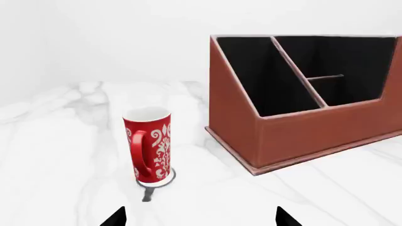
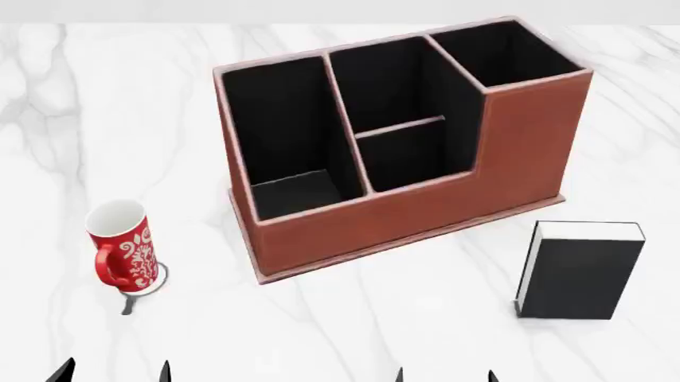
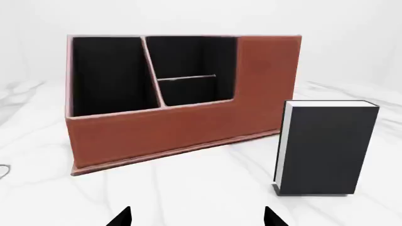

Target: Pick up the book and place it in the back compartment of the caddy.

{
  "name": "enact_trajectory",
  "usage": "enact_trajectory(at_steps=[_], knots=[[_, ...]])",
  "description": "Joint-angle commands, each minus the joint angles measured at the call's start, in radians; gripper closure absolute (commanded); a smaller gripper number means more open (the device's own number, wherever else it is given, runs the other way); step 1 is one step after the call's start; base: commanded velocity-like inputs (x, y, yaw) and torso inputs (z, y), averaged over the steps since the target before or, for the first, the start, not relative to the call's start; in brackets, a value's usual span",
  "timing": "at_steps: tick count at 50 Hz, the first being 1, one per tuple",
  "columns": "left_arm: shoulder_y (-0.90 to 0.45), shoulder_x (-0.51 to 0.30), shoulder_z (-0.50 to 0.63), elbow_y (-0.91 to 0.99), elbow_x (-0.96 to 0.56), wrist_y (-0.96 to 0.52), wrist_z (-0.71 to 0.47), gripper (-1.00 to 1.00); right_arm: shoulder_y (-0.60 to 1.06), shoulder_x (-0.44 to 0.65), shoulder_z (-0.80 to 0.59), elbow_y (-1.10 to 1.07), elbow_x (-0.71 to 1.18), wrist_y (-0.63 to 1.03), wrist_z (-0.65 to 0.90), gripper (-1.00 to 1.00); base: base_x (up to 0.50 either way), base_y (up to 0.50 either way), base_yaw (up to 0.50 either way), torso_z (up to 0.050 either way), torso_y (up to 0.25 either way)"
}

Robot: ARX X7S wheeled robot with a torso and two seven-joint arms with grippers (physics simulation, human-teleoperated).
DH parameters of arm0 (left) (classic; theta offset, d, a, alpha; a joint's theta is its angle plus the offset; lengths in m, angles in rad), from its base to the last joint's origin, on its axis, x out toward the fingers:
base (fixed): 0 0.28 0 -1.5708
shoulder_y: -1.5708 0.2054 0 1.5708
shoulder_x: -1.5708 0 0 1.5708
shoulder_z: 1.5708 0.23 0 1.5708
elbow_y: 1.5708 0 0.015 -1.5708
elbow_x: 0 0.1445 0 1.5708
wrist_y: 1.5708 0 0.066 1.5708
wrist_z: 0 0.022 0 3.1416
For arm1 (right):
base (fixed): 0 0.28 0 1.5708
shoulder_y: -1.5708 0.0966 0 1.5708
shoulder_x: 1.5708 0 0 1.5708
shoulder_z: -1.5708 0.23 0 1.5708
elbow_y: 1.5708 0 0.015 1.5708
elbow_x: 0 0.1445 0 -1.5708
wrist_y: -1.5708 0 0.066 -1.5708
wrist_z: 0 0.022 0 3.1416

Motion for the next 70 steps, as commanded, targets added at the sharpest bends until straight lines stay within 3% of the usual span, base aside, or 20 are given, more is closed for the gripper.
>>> enact_trajectory(at_steps=[1, 27, 32, 45, 70], knots=[[0.000, -0.016, 0.017, 0.001, -0.015, 0.000, -0.019, -1.00, -0.006, 0.018, -0.027, -0.005, 0.012, -0.003, 0.010, -1.00, 0.00, 0.00, 0.00, 0.000, 0.000], [0.006, -0.073, 0.085, 0.012, -0.057, 0.006, -0.086, -1.00, -0.005, 0.069, -0.076, -0.017, 0.071, -0.007, 0.086, -1.00, 0.00, 0.00, 0.00, 0.000, 0.000], [0.008, -0.080, 0.088, 0.015, -0.079, 0.014, -0.082, -1.00, -0.015, 0.070, -0.076, -0.017, 0.044, -0.070, 0.126, -1.00, 0.00, 0.00, 0.00, 0.000, 0.000], [0.033, -0.087, 0.093, 0.013, -0.069, 0.147, -0.124, -1.00, -0.048, 0.083, -0.087, -0.032, 0.056, -0.189, 0.155, -1.00, 0.00, 0.00, 0.00, 0.000, 0.000], [0.120, -0.108, 0.093, 0.033, -0.045, 0.538, -0.204, -1.00, -0.140, 0.119, -0.075, -0.151, 0.113, -0.354, 0.188, -1.00, 0.00, 0.00, 0.00, 0.000, 0.000]])
